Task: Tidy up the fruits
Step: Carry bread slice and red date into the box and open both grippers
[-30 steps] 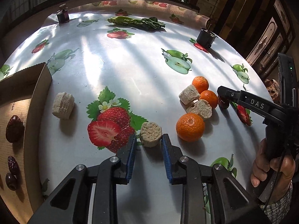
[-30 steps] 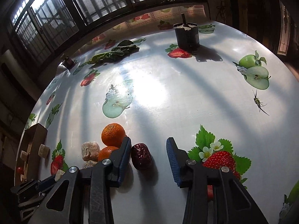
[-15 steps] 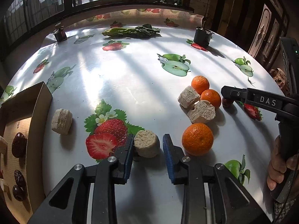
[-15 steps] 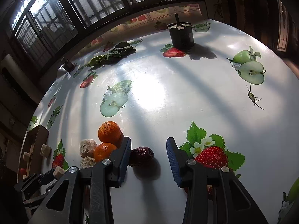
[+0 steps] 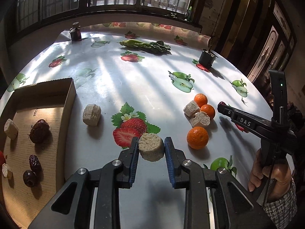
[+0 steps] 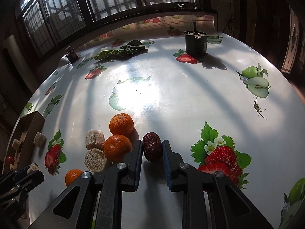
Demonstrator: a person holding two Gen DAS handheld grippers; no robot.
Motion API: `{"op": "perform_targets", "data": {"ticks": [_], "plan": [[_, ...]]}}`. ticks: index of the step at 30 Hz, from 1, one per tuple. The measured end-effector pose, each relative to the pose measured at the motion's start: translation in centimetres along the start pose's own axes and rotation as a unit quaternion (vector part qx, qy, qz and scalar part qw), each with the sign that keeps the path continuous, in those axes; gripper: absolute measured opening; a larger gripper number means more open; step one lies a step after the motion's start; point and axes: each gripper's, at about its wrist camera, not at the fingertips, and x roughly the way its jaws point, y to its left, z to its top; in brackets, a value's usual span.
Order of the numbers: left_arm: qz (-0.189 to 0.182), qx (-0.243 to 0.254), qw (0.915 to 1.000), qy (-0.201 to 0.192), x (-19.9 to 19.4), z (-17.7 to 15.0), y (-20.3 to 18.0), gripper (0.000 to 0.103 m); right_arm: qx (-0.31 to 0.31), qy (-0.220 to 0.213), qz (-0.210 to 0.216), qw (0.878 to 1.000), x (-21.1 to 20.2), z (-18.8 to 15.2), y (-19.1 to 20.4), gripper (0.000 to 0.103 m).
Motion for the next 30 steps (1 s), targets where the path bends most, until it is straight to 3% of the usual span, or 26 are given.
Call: {"op": "perform_targets", "data": {"ticks": [3,6,12,18,23,30], "plan": [[0.011,-0.019,0.9997,-0.012,-2.0,-0.3,2.3,0.026,0.009,-0.023,0.000,1.000,-1.3,0.0,0.3,0.022],[0.026,-0.051,0.9981,-0.023,-4.0,-0.7,5.5,0.026,0.023,-0.033,0.046,0.998,-3.8,-0.1,1.3,0.022],[0.057,-0.122,0.9902,-0.035,-6.4,-2.1,12.3,0.026,-0.043,-0.043,0.107,0.992,-7.9,0.0,8.7,0.022],[0.099,-0.169,0.9801,-0.034,-8.5,-4.1,18.0,0.026,-0.100,0.002,0.189,0.977,-7.5,-2.0,17.5,0.022],[0.133,-0.179,0.9748,-0.014,-9.0,-5.4,20.5,0.026,-0.160,0.056,0.243,0.955,-6.0,-5.1,25.0,0.023],[0.147,-0.187,0.9712,0.020,-7.5,-6.2,22.1,0.026,-0.247,0.120,0.250,0.929,-3.2,-9.3,31.8,0.023]]}}
